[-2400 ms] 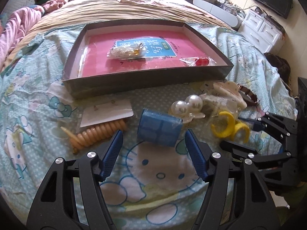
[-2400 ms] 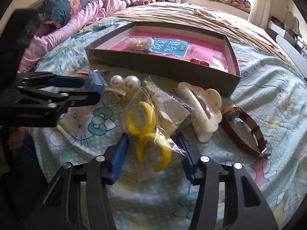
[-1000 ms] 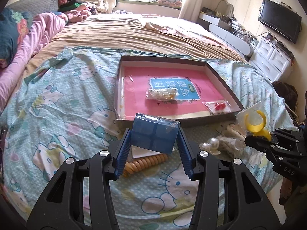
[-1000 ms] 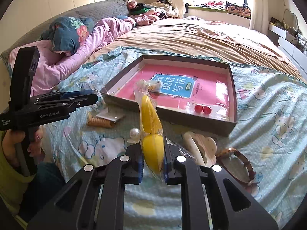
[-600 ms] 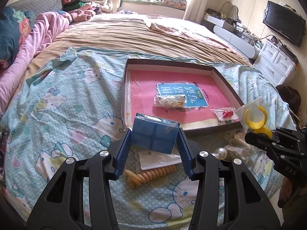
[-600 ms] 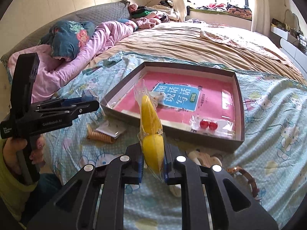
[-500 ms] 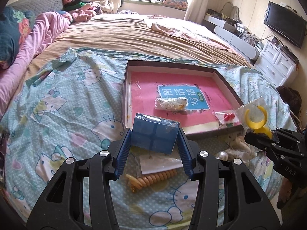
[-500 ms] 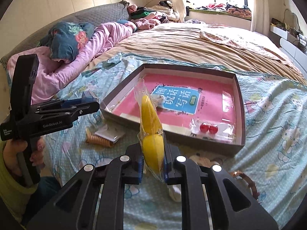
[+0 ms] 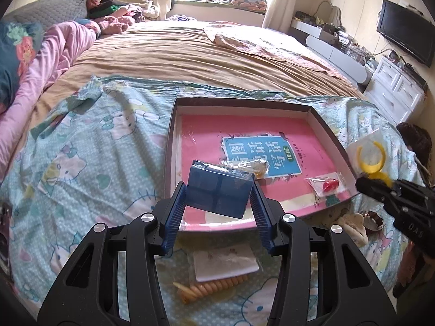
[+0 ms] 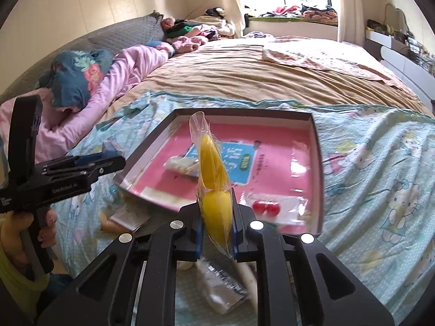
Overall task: Organize jewelry
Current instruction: 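Carry the blue box and yellow hoop bag into the brown box and release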
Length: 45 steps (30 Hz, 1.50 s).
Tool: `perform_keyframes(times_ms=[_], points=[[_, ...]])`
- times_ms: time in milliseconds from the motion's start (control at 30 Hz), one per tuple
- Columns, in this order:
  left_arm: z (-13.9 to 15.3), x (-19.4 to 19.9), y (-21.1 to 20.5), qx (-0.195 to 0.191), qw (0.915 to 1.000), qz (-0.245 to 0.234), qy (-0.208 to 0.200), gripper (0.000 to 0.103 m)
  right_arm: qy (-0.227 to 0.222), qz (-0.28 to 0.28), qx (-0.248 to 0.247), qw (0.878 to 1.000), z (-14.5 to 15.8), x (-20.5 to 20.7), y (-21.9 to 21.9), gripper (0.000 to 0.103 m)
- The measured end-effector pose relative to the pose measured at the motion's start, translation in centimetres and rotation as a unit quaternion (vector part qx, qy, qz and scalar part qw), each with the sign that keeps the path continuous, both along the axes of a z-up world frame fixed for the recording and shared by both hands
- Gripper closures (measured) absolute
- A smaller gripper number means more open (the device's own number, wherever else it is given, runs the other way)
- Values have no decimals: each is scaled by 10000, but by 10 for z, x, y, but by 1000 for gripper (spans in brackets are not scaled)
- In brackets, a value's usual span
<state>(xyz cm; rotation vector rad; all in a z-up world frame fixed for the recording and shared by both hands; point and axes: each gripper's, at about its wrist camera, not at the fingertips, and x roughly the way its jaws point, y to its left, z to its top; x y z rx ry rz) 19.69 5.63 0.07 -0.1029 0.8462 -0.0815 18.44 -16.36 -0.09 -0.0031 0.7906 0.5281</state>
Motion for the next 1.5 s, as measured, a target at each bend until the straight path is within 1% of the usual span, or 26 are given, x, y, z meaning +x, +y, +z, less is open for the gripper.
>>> perform_keyframes(times_ms=[267, 633, 767, 967, 1100, 1200, 1233, 1333, 1367, 1400, 1433, 1467, 1500], points=[[-14, 21, -4, -28, 9998, -27, 174, 64, 54, -318, -26, 9995, -6, 24, -16, 89], [-32, 28, -6, 27, 9996, -100, 269, 63, 205, -735, -230, 9968, -25, 53, -31, 89], [-38, 30, -6, 36, 9994, -79, 336, 63, 339, -904, -283, 9949, -36, 63, -35, 89], [-41, 33, -8, 56, 9992, -122, 380, 63, 501, -1051, -323, 9927, -48, 73, -36, 89], [-41, 32, -11, 72, 9990, -168, 401, 63, 519, -1095, -356, 9920, -50, 75, -36, 88], [-41, 31, -11, 90, 9990, -180, 409, 59, 541, -1123, -325, 9917, -52, 76, -37, 88], [-41, 31, -11, 85, 9990, -179, 401, 55, 543, -1133, -312, 9916, -52, 77, -37, 88], [-39, 30, -10, 77, 9991, -163, 381, 55, 525, -1129, -328, 9917, -51, 76, -37, 87], [-39, 30, -10, 74, 9991, -157, 376, 55, 517, -1133, -322, 9917, -51, 76, -38, 85], [-38, 30, -9, 80, 9992, -149, 366, 54, 494, -1148, -313, 9917, -50, 75, -38, 80], [-37, 29, -9, 85, 9992, -142, 360, 51, 465, -1159, -305, 9917, -49, 74, -39, 77], [-36, 29, -8, 83, 9993, -133, 353, 47, 437, -1177, -302, 9916, -48, 73, -39, 70], [-35, 28, -7, 80, 9993, -122, 341, 46, 411, -1199, -295, 9915, -47, 72, -40, 65]])
